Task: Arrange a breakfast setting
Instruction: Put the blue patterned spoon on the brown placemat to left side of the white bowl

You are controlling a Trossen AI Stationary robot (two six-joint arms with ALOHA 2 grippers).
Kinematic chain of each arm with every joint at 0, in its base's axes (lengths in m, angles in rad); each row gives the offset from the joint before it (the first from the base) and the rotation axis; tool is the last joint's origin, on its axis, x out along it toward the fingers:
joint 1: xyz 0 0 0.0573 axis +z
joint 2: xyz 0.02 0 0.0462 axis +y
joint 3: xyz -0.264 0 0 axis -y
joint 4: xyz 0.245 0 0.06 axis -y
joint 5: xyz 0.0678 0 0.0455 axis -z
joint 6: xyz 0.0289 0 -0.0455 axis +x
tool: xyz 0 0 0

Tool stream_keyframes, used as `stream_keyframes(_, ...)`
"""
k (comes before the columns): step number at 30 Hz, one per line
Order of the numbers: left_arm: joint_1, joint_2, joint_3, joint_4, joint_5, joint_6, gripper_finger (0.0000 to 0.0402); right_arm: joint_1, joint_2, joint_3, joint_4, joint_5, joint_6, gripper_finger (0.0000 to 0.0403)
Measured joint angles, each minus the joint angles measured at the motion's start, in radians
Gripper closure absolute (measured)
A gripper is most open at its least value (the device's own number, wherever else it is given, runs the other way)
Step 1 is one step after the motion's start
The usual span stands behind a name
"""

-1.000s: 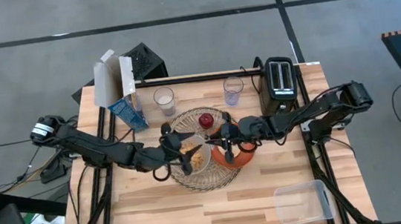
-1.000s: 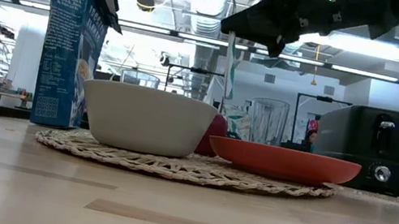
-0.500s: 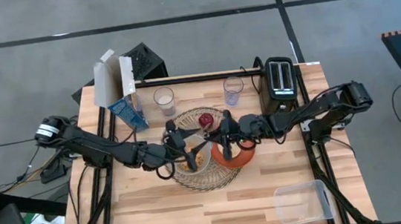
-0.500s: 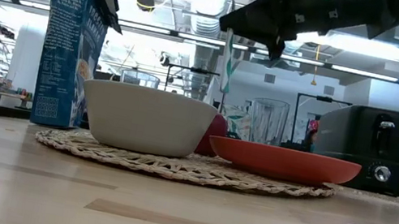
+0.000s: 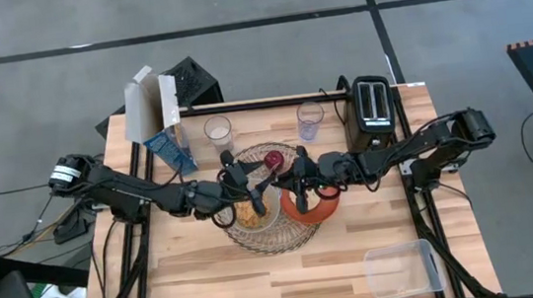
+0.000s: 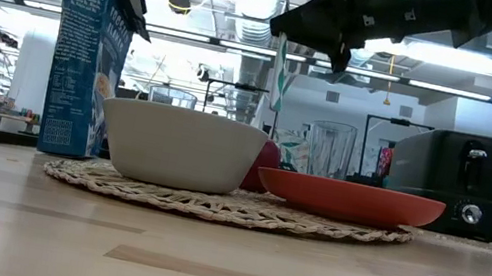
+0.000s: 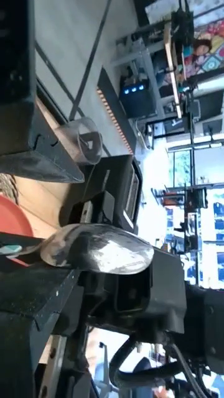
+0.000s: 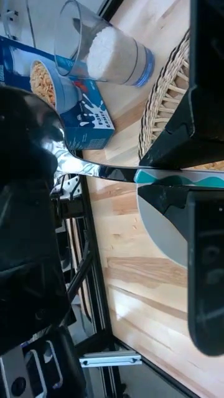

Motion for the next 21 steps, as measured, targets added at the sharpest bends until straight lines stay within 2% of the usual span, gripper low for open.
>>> stream_keyframes(15, 0.066, 0.0, 0.0, 0.04, 0.142, 0.028, 0.031, -0.009, 0.0, 0.0, 0.002, 0.0, 0.007, 0.0345)
stream_keyframes(21, 0.067, 0.0, 0.0, 0.039, 0.137, 0.051, 0.0378, -0.009, 0.0, 0.0, 0.003, 0.001, 0.007, 0.0344)
